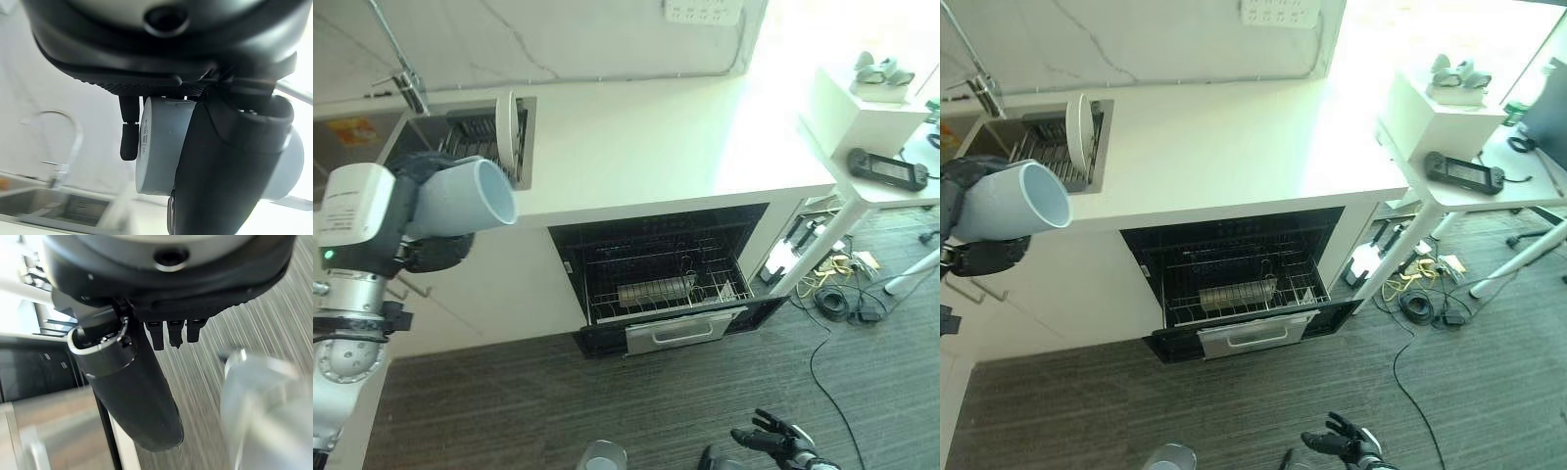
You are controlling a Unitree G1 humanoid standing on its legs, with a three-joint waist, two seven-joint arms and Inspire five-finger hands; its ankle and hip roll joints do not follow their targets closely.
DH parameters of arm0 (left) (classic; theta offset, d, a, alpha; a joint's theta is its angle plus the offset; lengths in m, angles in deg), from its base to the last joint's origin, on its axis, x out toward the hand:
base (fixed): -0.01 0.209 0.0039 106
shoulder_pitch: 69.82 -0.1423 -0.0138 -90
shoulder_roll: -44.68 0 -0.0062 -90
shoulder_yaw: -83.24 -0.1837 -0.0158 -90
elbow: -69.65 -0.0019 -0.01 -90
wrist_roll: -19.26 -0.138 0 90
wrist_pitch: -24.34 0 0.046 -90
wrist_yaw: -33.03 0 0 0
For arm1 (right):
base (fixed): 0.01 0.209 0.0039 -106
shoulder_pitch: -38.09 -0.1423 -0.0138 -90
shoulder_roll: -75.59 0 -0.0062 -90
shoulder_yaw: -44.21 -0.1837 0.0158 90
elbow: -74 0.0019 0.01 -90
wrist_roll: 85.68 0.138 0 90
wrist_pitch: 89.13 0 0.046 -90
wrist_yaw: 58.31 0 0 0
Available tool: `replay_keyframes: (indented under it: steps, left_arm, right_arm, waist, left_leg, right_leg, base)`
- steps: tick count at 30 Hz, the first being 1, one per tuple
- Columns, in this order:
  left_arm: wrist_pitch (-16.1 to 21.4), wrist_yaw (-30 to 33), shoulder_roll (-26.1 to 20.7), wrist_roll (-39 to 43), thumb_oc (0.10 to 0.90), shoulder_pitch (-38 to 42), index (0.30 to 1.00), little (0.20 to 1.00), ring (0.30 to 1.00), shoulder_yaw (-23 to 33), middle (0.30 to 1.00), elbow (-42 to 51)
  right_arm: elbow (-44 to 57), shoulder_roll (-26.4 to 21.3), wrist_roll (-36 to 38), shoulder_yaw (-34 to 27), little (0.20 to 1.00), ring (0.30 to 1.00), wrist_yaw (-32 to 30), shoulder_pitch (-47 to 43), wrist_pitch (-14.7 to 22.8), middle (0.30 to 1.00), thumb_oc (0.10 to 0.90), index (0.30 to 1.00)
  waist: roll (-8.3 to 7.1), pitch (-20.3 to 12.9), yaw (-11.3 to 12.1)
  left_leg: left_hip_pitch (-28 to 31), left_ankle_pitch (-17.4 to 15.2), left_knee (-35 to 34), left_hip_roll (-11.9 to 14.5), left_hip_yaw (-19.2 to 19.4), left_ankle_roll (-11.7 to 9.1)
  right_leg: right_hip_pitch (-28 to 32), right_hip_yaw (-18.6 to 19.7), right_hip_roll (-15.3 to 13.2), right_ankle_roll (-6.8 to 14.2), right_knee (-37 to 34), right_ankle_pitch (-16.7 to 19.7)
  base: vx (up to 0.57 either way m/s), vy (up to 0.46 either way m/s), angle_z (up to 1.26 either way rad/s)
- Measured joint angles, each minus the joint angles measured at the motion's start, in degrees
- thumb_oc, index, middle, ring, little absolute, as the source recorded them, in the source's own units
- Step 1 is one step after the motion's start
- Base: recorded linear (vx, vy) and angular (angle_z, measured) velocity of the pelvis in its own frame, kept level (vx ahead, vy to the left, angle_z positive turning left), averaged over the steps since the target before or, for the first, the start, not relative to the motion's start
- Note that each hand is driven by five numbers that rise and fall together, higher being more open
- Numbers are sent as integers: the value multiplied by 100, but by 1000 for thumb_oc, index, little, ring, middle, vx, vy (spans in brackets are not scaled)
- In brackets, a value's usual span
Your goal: Place the dishes in the dishwasher.
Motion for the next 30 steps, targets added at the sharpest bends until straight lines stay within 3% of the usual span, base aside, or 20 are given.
replay_keyframes:
  steps: [1,2,3,5,6,7,8,9,11,16,18,20,21,22,23,25,27,30]
  left_arm:
    - [71,-87,1,0,400,339,300,300,300,-187,300,43]
    - [31,-145,11,-4,400,584,300,300,300,-290,300,58]
    - [44,-136,173,-2,400,642,300,300,300,-308,300,78]
    - [43,-135,226,-18,400,636,300,300,300,-354,300,98]
    - [44,-132,250,-32,400,642,300,300,300,-354,300,105]
    - [41,-123,368,-179,400,632,300,300,300,-366,300,115]
    - [21,-90,701,-354,400,619,300,300,300,-400,300,137]
    - [-31,-68,755,-410,400,573,300,300,300,-423,300,155]
    - [-93,-5,691,-507,400,269,300,300,300,-411,300,147]
    - [-336,42,599,-620,400,216,300,300,300,-403,300,-160]
    - [-315,54,436,-623,400,305,300,300,300,-420,300,-212]
    - [-333,99,361,-619,400,453,300,300,300,-480,300,-323]
    - [-332,162,295,-620,400,454,300,300,300,-503,300,-349]
    - [-330,207,247,-620,400,456,300,300,300,-551,300,-404]
    - [-326,200,126,-618,400,537,300,300,300,-681,300,-597]
    - [-313,199,-90,-575,400,533,300,300,300,-679,300,-639]
    - [-276,198,-192,-548,400,471,300,300,300,-561,300,-639]
    - [-215,173,-224,-484,400,446,300,300,300,-420,300,-635]
  right_arm:
    - [22,-50,103,-119,900,900,12,27,132,900,800,900]
    - [44,-49,141,-139,900,900,26,47,125,900,800,900]
    - [14,-71,201,-223,900,900,19,13,81,900,800,900]
    - [15,-61,261,-222,900,900,25,-9,27,900,800,900]
    - [11,-38,298,-223,900,900,23,-54,-6,900,800,900]
    - [-40,9,324,-225,900,900,23,-43,-136,900,800,900]
    - [-220,70,378,-222,900,900,22,45,-303,900,800,900]
    - [-240,125,401,-202,900,900,1,66,-370,900,800,900]
    - [-224,280,418,-159,900,900,4,180,-451,900,800,900]
    - [108,335,420,-100,900,900,0,319,-431,900,800,900]
    - [106,348,428,-50,900,900,-4,229,-385,900,800,900]
    - [98,343,429,-57,900,900,4,175,-348,900,800,900]
    - [92,347,430,-54,900,900,4,152,-338,900,800,900]
    - [73,350,429,-53,900,900,6,110,-346,900,800,900]
    - [-52,357,429,-55,900,900,29,52,-339,900,800,900]
    - [-163,450,427,-47,900,900,27,26,-351,900,800,900]
    - [-157,502,428,-56,900,900,4,66,-325,900,800,900]
    - [-157,529,429,-58,900,900,8,75,-337,900,800,900]
  waist:
    - [-29,-7,-123]
    - [-114,-4,-146]
    - [-114,9,-121]
    - [-71,8,-87]
    - [17,-9,-107]
    - [151,17,-103]
    - [409,2,-112]
    - [505,-35,-123]
    - [459,-64,-106]
    - [307,-67,-120]
    - [288,-53,-258]
    - [246,-36,-274]
    - [295,-8,-317]
    - [290,-3,-245]
    - [262,55,-322]
    - [167,101,-256]
    - [96,85,-218]
    - [-10,68,-235]
  left_leg:
    - [-18,510,-229,99,563,194]
    - [-162,649,-82,18,682,159]
    - [-319,364,127,-178,686,121]
    - [-323,131,-24,-922,823,287]
    - [-357,69,-32,-1065,869,397]
    - [-429,-2,-75,-1402,928,540]
    - [-463,73,-338,-1482,1006,676]
    - [-459,158,-329,-1460,958,1015]
    - [-370,158,-437,-1569,876,1247]
    - [-399,-7,-276,-1569,826,1406]
    - [-448,-158,25,-1473,621,1504]
    - [-370,-207,41,-1496,464,1469]
    - [-352,-230,5,-1505,361,1406]
    - [-325,-236,8,-1547,265,1398]
    - [-233,-259,-19,-1716,101,1362]
    - [-164,-321,-9,-1817,98,1334]
    - [-156,-372,40,-1815,48,1337]
    - [-149,-453,137,-1766,-146,1251]
  right_leg:
    - [127,-283,73,-153,-68,-90]
    - [182,-331,57,-295,-185,-236]
    - [233,-350,30,-325,-277,-233]
    - [276,-356,24,-339,-350,-232]
    - [282,-363,38,-305,-353,-287]
    - [294,-371,100,-356,-344,-324]
    - [302,-426,215,-305,-203,-378]
    - [266,-401,276,-325,-103,-509]
    - [186,-114,311,-215,43,-560]
    - [393,-94,445,-51,-252,-383]
    - [251,119,470,274,367,-292]
    - [-104,366,348,498,937,-410]
    - [-66,398,286,493,434,-402]
    - [18,433,64,502,-706,-186]
    - [-44,790,-287,687,-876,82]
    - [-256,1132,-618,966,-748,353]
    - [-311,1217,-710,979,-815,529]
    - [-156,1395,-553,962,-977,601]
  base:
    - [223,-366,125]
    - [227,-274,103]
    - [147,-54,30]
    - [187,18,4]
    - [169,62,9]
    - [279,174,0]
    - [205,154,-3]
    - [225,168,-16]
    - [113,85,-22]
    - [108,57,4]
    - [77,-41,48]
    - [138,-120,46]
    - [274,-288,45]
    - [395,-396,66]
    - [406,-402,56]
    - [264,-263,33]
    - [243,-256,14]
    - [334,-327,22]
